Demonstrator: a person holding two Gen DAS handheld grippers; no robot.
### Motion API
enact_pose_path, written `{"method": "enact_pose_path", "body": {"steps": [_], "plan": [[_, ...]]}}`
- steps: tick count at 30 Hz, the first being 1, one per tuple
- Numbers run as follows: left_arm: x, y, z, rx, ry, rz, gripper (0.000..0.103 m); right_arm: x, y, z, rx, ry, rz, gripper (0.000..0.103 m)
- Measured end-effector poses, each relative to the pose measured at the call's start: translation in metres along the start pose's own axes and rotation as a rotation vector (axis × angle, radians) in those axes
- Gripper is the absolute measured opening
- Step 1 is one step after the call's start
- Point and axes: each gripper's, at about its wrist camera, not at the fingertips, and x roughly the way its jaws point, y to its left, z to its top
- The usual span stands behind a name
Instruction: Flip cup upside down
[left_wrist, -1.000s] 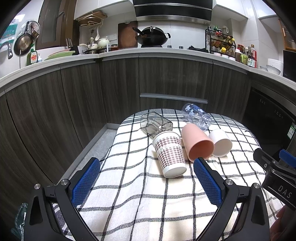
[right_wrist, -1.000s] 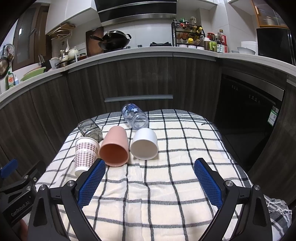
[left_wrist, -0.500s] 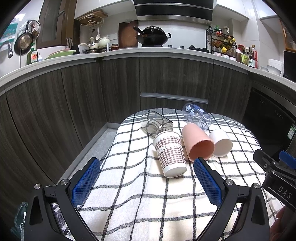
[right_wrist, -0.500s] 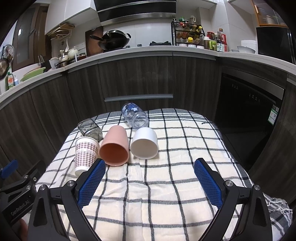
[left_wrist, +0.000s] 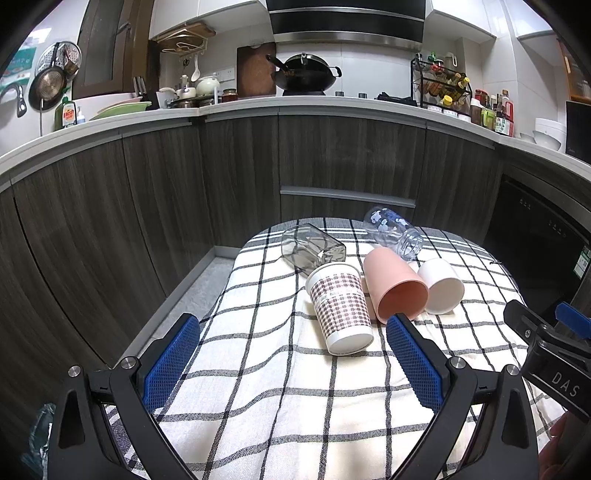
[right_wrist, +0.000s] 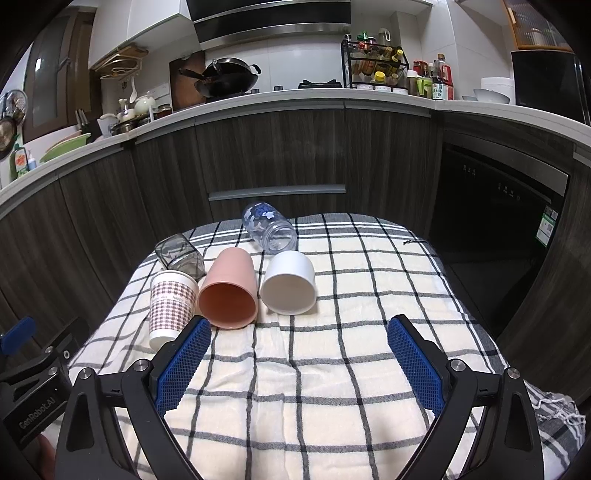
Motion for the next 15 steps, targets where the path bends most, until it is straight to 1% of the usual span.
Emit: {"method": "enact_pose_path", "body": {"steps": [15], "plan": [[0.0007, 0.0001, 0.0005, -0.001, 0.002, -0.001, 0.103, 0.0018, -0.0008, -0.0009, 0.004, 0.007, 0.001, 0.097]]}}
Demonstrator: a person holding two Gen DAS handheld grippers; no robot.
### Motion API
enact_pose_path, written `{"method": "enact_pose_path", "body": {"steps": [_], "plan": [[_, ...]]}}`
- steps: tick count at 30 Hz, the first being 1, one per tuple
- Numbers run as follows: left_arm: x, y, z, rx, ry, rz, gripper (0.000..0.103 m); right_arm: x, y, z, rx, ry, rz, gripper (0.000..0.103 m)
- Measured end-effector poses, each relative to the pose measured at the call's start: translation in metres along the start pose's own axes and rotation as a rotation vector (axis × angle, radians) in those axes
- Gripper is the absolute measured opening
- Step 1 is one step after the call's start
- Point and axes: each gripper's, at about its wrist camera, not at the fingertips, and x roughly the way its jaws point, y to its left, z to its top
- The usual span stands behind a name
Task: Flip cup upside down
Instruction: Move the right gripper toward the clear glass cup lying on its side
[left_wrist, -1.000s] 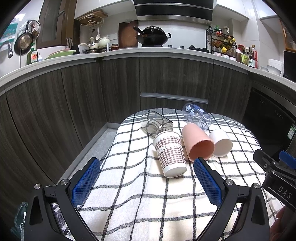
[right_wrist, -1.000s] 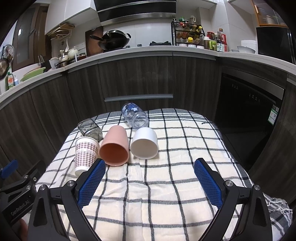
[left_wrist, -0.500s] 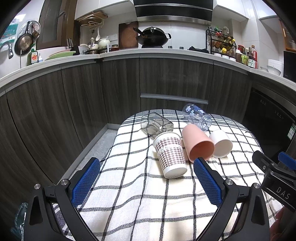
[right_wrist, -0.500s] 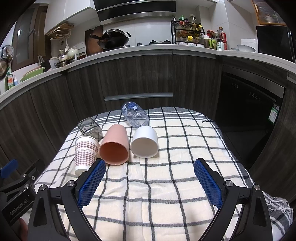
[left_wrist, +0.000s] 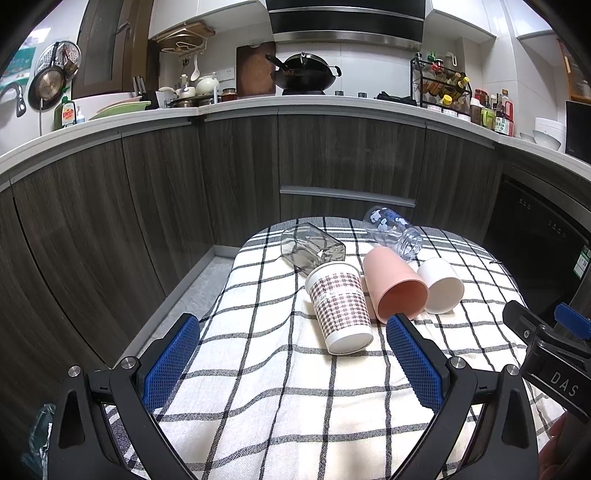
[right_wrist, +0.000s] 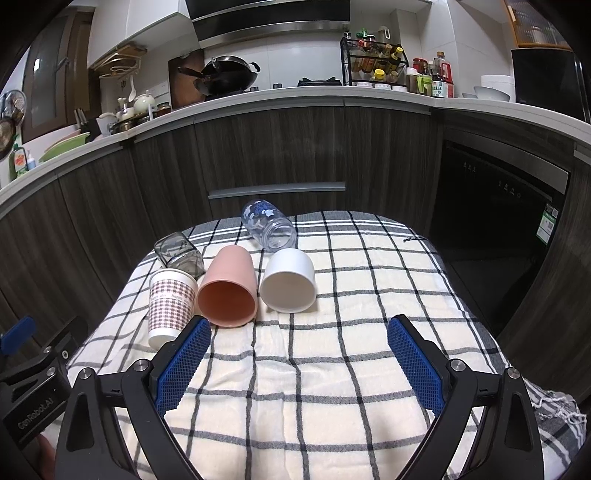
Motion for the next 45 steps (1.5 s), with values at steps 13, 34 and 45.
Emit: {"method": "enact_pose_path", "body": {"steps": [13, 34, 45], "plan": [[0.002, -0.001, -0.001, -0.005, 0.003, -0.004, 0.103, 0.001, 0.000, 0.000, -0.001, 0.002, 0.001, 0.097], [0.016, 0.032, 0.012, -0.128, 0.031, 0.064, 0.103, 0.021, 0.029, 0.026, -0.087, 0.053, 0.025, 0.097], [0.043, 0.044, 0.026, -0.152, 0.101, 0.104, 0.103, 0.058, 0.072, 0.061, -0.224, 0.110, 0.139, 0.096]]}}
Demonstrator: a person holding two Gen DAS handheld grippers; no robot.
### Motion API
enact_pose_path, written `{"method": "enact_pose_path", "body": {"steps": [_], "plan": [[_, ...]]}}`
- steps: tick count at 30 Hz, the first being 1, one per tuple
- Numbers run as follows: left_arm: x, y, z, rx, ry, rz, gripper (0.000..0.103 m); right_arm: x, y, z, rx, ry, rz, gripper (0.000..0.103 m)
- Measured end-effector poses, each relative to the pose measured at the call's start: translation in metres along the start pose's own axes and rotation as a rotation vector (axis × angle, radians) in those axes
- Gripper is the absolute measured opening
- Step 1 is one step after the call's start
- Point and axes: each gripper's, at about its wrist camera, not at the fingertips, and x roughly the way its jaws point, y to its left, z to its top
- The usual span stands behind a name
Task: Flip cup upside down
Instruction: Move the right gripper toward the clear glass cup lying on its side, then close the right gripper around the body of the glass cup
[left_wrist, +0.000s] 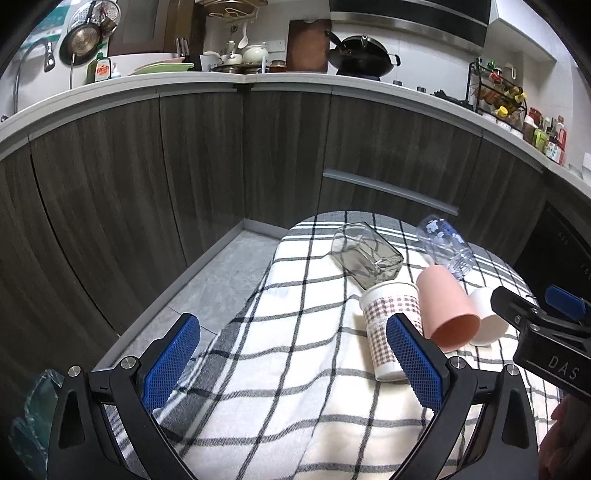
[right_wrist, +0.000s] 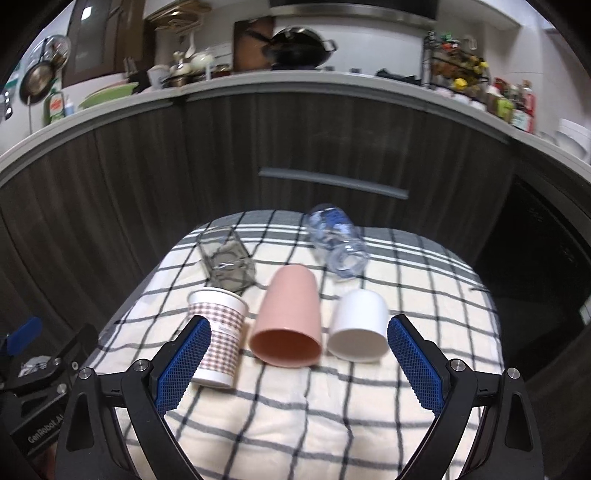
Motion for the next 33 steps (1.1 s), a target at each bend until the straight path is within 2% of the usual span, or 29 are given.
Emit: {"method": "enact_pose_path", "body": {"steps": [7, 13, 21, 29, 33], "plan": [[0.022, -0.003, 0.022, 0.023, 0.080, 0.014, 0.103, 0.045, 0.018, 0.032, -0.066, 0.106, 0.099, 0.096], [0.048, -0.012, 0.041, 0.055, 0.141, 0.012, 0.103, 0.080, 0.032, 0.059, -0.133, 0.170, 0.131, 0.096], [0.076, -0.010, 0.047, 0.029, 0.204, 0.013, 0.103, 0.138, 0.054, 0.091, -0.202, 0.274, 0.181, 0.096], [0.099, -0.008, 0.054, 0.016, 0.252, 0.021, 0.103, 0.181, 0.072, 0.102, -0.261, 0.363, 0.201, 0.096], [0.112, 0.000, 0.058, -0.011, 0.276, 0.044, 0.103, 0.202, 0.081, 0.100, -0.279, 0.420, 0.182, 0.095]]}}
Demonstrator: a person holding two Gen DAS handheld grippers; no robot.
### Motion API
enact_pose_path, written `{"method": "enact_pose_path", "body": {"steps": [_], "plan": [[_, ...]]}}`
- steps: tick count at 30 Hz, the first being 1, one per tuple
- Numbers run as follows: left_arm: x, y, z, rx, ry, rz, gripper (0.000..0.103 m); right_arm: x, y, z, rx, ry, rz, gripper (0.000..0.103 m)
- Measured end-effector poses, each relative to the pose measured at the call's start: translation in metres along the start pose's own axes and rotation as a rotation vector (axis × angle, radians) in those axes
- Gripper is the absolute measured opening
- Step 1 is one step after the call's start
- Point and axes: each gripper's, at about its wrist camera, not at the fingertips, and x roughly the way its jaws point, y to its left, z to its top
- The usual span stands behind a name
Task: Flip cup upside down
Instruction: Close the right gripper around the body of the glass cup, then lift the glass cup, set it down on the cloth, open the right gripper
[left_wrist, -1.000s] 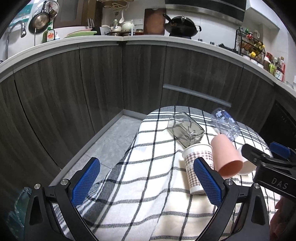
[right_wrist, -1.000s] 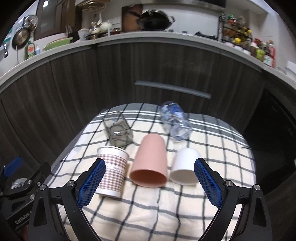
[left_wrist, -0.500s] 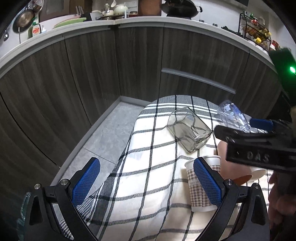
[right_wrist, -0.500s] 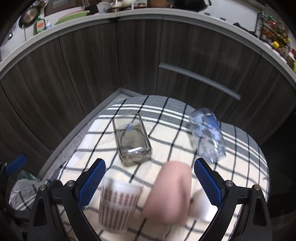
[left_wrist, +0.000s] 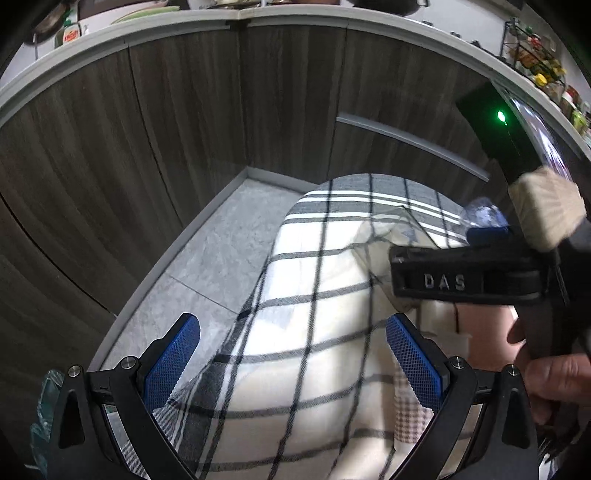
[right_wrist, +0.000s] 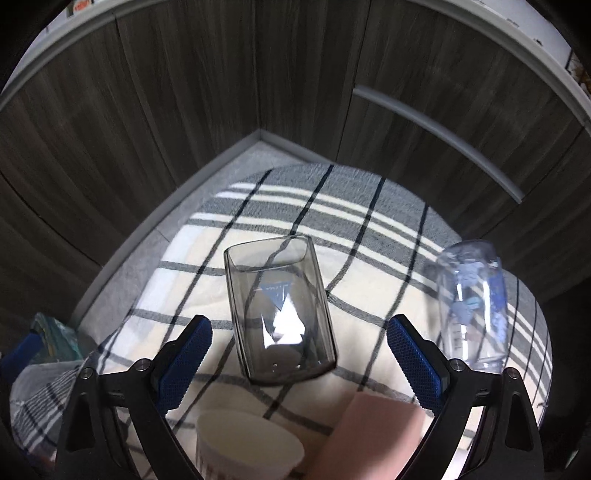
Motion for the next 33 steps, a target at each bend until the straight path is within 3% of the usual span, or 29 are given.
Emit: {"method": "enact_pose_path", "body": {"steps": [8, 12, 19, 26, 33], "plan": [[0.020, 0.017, 0.014, -0.054, 0.015, 0.041, 0.103, 0.030, -0.005, 0.007, 0.055, 0.089, 0.036, 0.086], [0.026, 0.021, 0.015, -0.064, 0.023, 0.049, 0.103, 0.033, -0.002, 0.007, 0.048, 0.095, 0.066, 0.071], [0.026, 0.020, 0.012, -0.058, 0.023, 0.050, 0.103, 0.030, 0.000, 0.006, 0.044, 0.078, 0.046, 0.069], [0.010, 0.021, 0.016, -0.064, -0.003, 0.043, 0.103, -0.005, -0.009, 0.001, 0.099, 0.011, 0.035, 0.069], [-0.036, 0.020, 0.015, -0.051, -0.076, 0.022, 0.103, -0.061, -0.011, -0.016, 0.179, -0.050, 0.035, 0.069]]}}
